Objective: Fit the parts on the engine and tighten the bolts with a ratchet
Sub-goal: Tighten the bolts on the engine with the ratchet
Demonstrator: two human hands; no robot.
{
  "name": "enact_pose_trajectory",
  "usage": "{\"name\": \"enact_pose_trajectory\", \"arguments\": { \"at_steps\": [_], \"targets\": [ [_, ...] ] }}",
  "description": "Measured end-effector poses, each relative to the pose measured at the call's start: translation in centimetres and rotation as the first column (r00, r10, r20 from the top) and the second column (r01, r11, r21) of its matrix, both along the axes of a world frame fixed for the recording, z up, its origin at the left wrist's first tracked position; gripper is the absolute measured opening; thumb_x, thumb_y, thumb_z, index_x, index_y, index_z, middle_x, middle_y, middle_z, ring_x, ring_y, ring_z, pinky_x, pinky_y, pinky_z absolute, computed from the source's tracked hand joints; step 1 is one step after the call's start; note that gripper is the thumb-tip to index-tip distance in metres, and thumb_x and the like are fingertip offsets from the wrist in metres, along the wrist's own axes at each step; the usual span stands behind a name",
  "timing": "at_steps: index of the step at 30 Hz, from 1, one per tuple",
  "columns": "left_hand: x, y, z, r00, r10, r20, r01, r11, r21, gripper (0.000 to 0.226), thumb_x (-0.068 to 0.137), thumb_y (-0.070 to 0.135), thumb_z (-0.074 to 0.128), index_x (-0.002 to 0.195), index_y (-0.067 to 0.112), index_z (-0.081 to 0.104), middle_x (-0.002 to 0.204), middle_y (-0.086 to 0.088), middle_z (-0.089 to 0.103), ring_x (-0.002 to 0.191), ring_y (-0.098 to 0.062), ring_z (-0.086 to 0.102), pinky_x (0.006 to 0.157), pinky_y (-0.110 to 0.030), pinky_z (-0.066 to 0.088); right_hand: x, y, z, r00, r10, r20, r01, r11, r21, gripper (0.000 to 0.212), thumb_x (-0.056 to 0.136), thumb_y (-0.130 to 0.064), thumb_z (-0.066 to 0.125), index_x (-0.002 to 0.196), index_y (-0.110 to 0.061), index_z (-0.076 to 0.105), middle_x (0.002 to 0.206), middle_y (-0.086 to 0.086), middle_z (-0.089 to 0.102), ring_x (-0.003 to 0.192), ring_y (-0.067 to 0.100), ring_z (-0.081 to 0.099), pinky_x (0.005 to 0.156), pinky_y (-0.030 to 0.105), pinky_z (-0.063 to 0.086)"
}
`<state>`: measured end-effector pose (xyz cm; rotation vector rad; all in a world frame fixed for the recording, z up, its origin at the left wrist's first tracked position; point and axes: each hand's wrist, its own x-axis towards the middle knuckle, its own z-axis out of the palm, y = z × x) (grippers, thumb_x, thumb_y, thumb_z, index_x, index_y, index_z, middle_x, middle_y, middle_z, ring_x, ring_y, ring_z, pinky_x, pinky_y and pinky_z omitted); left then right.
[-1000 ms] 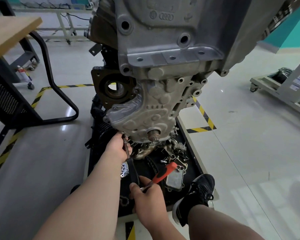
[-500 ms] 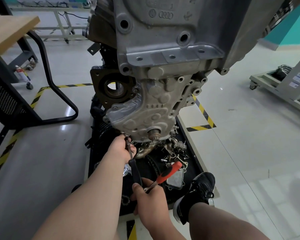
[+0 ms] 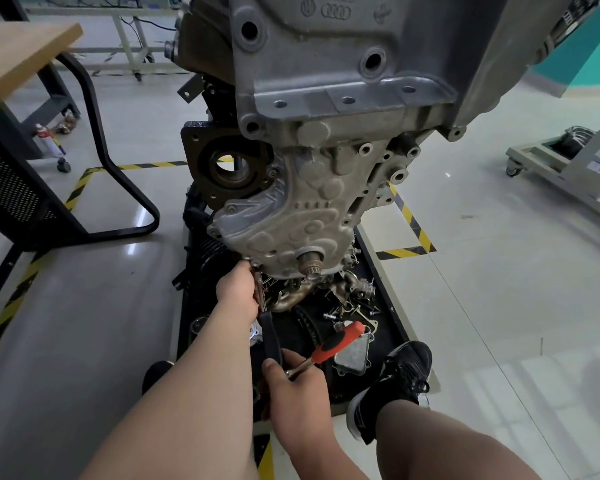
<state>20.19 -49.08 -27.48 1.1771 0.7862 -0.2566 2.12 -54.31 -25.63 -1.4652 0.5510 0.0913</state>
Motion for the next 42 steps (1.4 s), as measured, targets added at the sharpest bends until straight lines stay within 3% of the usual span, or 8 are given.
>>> {"name": "enact_pose_trajectory", "arguments": {
  "at_steps": [5, 10, 15, 22, 27, 31, 38, 42],
  "targets": [
    [0.5, 0.3, -1.0, 0.999, -0.049, -0.011, 0.047, 0.994, -0.100, 0.025, 0.093, 0.023, 0.060, 0.073, 0.012, 0.048, 0.064, -0.004, 0.041, 0.047, -0.017, 0.035, 0.033, -0.012, 0.031, 0.3, 0.7, -0.1, 0.999, -0.029, 0.019, 0.029, 0.999, 0.020, 0.018, 0.095, -0.012, 0.057, 0.084, -0.019, 0.069, 0.062, 0.002, 0.060, 0.049, 0.007, 0.048, 0.047, 0.015, 0.039],
    [0.5, 0.1, -1.6, 0.999, -0.020, -0.037, 0.015, 0.992, -0.128, 0.037, 0.090, 0.029, 0.064, 0.064, 0.013, 0.043, 0.057, -0.001, 0.035, 0.037, -0.012, 0.029, 0.033, -0.013, 0.027, 0.9, 0.8, -0.3, 0.994, -0.107, 0.011, 0.107, 0.994, 0.002, 0.018, 0.092, -0.012, 0.060, 0.081, -0.023, 0.068, 0.060, -0.009, 0.065, 0.050, -0.003, 0.054, 0.051, 0.009, 0.041],
    [0.4, -0.3, -1.7, 0.999, 0.037, -0.037, -0.041, 0.991, -0.125, 0.040, 0.088, 0.030, 0.067, 0.061, 0.013, 0.042, 0.053, -0.001, 0.034, 0.026, -0.010, 0.029, 0.034, -0.012, 0.026, 1.4, 0.5, -0.6, 0.991, -0.125, -0.047, 0.122, 0.991, -0.061, 0.009, 0.090, -0.020, 0.062, 0.083, -0.023, 0.067, 0.065, 0.000, 0.066, 0.053, 0.003, 0.055, 0.053, 0.016, 0.042],
    [0.8, 0.2, -1.3, 0.997, -0.025, -0.069, 0.028, 0.999, 0.045, 0.036, 0.086, 0.033, 0.065, 0.066, 0.008, 0.050, 0.057, -0.009, 0.046, 0.043, -0.022, 0.043, 0.045, -0.024, 0.037, 2.0, 0.7, -0.5, 0.998, -0.030, -0.063, 0.020, 0.989, -0.149, 0.017, 0.087, -0.026, 0.062, 0.070, -0.025, 0.062, 0.052, -0.008, 0.054, 0.048, 0.006, 0.048, 0.052, 0.021, 0.038],
    [1.3, 0.9, -1.0, 0.994, -0.094, -0.059, 0.101, 0.987, 0.128, 0.037, 0.088, 0.029, 0.065, 0.064, 0.007, 0.047, 0.057, -0.009, 0.047, 0.044, -0.022, 0.044, 0.045, -0.027, 0.036, 2.7, 1.5, 0.4, 0.993, 0.073, -0.093, -0.090, 0.975, -0.202, 0.018, 0.084, -0.030, 0.058, 0.069, -0.030, 0.049, 0.078, -0.004, 0.055, 0.069, 0.011, 0.051, 0.055, 0.021, 0.036],
    [0.8, 1.0, -1.0, 0.990, -0.131, -0.055, 0.138, 0.978, 0.157, 0.039, 0.084, 0.035, 0.070, 0.065, 0.007, 0.051, 0.059, -0.008, 0.049, 0.050, -0.023, 0.046, 0.054, -0.028, 0.041, 2.5, 1.8, 0.5, 0.993, -0.001, -0.119, -0.006, 0.999, -0.052, 0.030, 0.085, -0.024, 0.063, 0.056, -0.026, 0.054, 0.048, -0.015, 0.052, 0.044, -0.002, 0.048, 0.045, 0.012, 0.034],
    [-0.2, 1.7, -0.8, 0.976, -0.217, 0.026, 0.211, 0.967, 0.146, 0.029, 0.087, 0.035, 0.069, 0.079, 0.008, 0.060, 0.069, -0.006, 0.055, 0.063, -0.022, 0.051, 0.074, -0.035, 0.046, 2.0, 3.2, -0.1, 0.978, -0.147, -0.150, 0.178, 0.958, 0.223, 0.032, 0.091, -0.023, 0.061, 0.061, -0.016, 0.064, 0.048, -0.003, 0.059, 0.043, 0.008, 0.051, 0.047, 0.019, 0.040],
    [-0.5, 2.4, -0.7, 0.954, -0.295, 0.056, 0.273, 0.929, 0.249, 0.026, 0.094, 0.031, 0.061, 0.074, 0.013, 0.060, 0.062, -0.002, 0.048, 0.045, -0.014, 0.040, 0.052, -0.023, 0.037, 2.2, 3.2, -0.3, 0.955, -0.202, -0.215, 0.274, 0.878, 0.393, 0.024, 0.096, -0.025, 0.057, 0.077, -0.010, 0.059, 0.052, 0.008, 0.054, 0.040, 0.016, 0.040, 0.042, 0.022, 0.030]
  ]
}}
